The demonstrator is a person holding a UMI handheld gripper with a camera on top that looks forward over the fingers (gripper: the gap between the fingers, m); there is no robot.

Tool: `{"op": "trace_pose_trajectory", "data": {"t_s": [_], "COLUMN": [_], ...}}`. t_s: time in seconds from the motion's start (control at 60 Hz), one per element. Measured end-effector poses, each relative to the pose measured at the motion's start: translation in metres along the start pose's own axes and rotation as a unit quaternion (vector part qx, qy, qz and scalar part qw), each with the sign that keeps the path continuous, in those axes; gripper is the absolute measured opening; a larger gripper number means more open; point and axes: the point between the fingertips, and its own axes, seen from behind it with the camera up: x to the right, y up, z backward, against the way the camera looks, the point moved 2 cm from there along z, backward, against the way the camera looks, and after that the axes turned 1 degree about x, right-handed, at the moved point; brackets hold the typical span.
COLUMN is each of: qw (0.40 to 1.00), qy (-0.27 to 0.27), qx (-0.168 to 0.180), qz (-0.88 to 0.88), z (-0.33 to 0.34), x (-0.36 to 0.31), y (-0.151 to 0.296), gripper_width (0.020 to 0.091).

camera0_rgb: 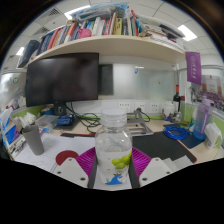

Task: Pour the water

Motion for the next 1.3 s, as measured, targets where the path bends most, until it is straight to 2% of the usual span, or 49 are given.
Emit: {"op": "trace_pose_trajectory", "data": {"t_s": [0.1, 0.283, 0.45, 0.567, 0.75, 0.883, 1.1, 1.3], "qw": [1.000, 1.000, 1.000, 0.998, 0.972, 0.914, 0.771, 0.659], "qy": [0.004, 0.000, -0.011, -0.017, -0.007, 0.008, 0.042, 0.055], "qx": [0.008, 0.001, -0.008, -0.007, -0.041, -0.054, -0.040, -0.029], "qz": [-0.007, 0.005, 0.021, 0.066, 0.232, 0.402, 0.635, 0.750], "z": [0.000, -0.002, -0.003, -0.003, -0.017, -0.031, -0.050, -0.057], "x": [0.000, -0.001, -0.004, -0.017, -0.064, -0.108, -0.164, -0.192], "y": [0.001, 0.002, 0.004, 0.029, 0.062, 0.075, 0.085, 0.090], "gripper_width": [0.0475, 0.0387, 0.0384, 0.0383, 0.0384, 0.0384, 0.0384, 0.0384]}}
